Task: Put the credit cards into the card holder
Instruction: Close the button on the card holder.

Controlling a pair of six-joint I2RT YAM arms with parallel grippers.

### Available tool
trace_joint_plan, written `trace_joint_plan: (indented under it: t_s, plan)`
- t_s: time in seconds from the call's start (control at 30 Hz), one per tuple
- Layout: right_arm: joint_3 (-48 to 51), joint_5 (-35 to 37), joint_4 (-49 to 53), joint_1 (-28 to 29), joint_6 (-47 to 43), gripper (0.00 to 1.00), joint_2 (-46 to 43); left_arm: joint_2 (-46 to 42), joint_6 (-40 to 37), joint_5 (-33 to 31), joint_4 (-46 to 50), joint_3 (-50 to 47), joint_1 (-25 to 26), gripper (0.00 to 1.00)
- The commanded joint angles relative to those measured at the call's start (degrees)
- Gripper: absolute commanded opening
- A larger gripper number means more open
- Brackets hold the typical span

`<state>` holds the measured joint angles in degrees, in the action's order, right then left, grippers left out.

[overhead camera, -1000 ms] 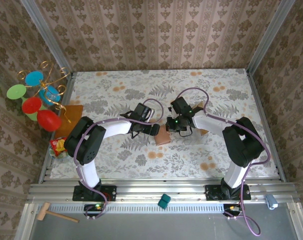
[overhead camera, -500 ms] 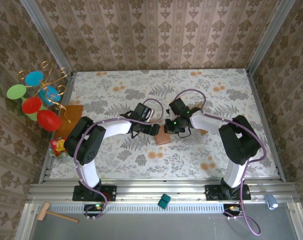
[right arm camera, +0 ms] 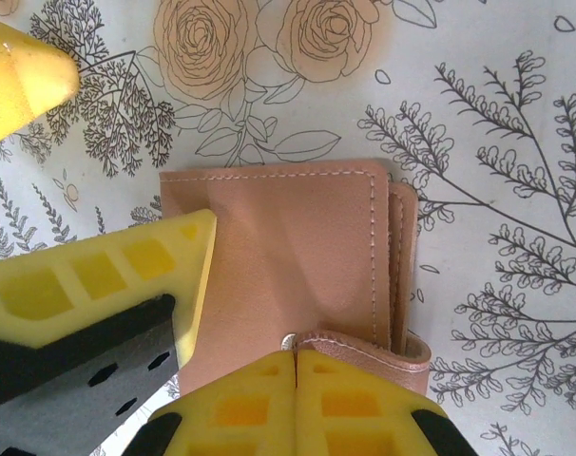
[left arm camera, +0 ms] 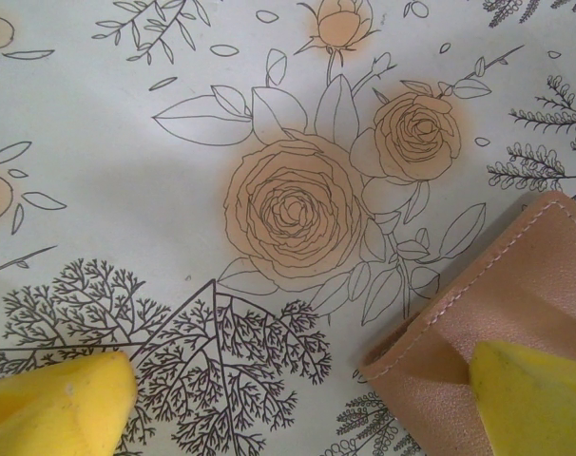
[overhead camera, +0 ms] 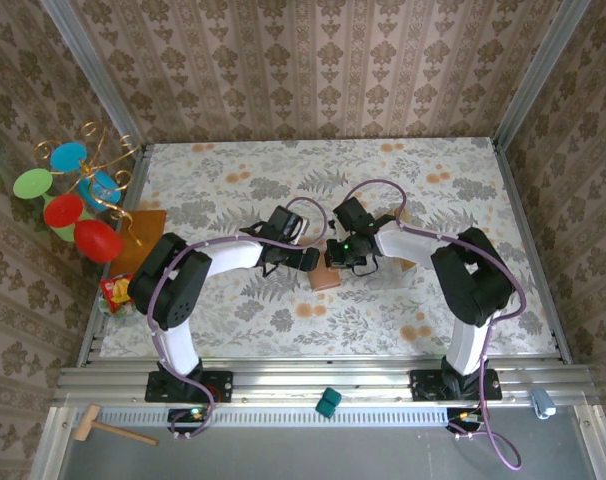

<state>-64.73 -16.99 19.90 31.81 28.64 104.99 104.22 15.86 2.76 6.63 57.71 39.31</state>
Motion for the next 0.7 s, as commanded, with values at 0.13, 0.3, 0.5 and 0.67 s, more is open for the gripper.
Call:
trace_joint_plan:
  t_s: [0.13,0.3,0.5,0.67]
  plan:
    - [-1.3,0.6,1.5,0.8,0.3,0.0,2.9,4.1,0.8,4.6,4.3,-2.1,0.2,0.93]
    - [-1.0,0.8,1.9,1.2,-0.1,0.0,3.5,4.1,0.8,4.6,4.3,-2.2,0.2,0.93]
    - [-0.8,2.1,3.5,1.8,-0.5,0.0,4.4,4.1,0.8,4.6,4.3,-2.2,0.2,0.93]
    - [0.0,3.9,5.2,2.3,-0.7,0.0,5.6,4.0,0.8,4.6,4.3,-2.3,0.1,0.93]
